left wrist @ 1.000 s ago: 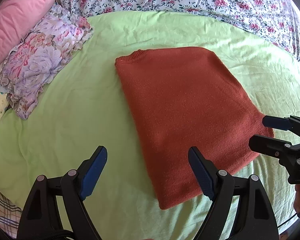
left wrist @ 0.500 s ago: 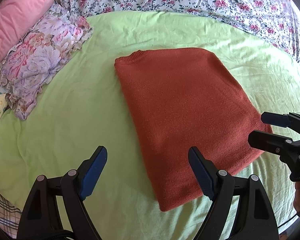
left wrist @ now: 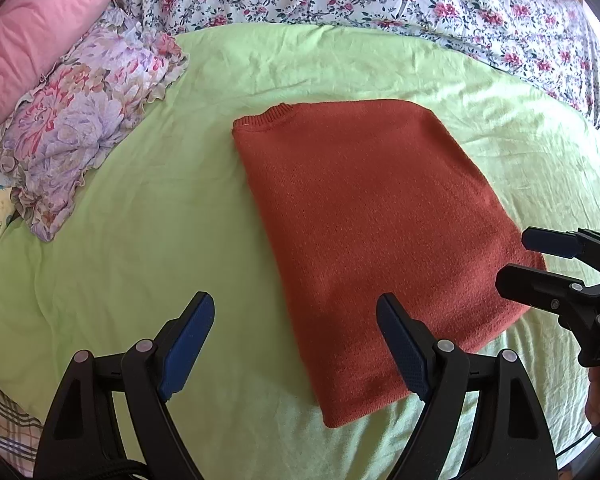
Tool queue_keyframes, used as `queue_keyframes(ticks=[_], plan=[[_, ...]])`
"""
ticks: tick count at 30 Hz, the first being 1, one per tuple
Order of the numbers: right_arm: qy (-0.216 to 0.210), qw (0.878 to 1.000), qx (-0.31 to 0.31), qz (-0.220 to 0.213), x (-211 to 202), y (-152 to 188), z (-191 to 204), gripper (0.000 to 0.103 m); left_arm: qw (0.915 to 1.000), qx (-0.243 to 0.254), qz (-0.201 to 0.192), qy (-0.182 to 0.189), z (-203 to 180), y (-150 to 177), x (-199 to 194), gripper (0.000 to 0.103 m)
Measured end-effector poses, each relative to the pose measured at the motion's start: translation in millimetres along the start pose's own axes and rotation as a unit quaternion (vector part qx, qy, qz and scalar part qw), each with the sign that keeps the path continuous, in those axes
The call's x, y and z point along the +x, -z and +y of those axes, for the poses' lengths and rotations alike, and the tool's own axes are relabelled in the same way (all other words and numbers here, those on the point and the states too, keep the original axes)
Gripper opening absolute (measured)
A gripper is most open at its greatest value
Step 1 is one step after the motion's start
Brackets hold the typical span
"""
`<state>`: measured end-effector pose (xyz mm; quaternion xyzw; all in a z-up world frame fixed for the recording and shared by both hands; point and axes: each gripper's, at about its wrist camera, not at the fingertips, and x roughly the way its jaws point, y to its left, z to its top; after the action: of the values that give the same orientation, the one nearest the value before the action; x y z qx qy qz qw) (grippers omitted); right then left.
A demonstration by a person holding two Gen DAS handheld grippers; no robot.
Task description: Fold small clothes
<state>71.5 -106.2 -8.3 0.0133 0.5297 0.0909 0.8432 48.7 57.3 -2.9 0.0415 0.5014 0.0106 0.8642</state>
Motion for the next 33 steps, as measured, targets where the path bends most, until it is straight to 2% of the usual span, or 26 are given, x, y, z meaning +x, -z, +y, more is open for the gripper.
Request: queue_keyframes(ticks=[33], plan=[[-0.003,1.000,0.002,-0.002,0.1,-4.1,-1.1,0.086,1.0000,0.000,-0.004,0.003,-1.9,-5.3,0.8,0.084]])
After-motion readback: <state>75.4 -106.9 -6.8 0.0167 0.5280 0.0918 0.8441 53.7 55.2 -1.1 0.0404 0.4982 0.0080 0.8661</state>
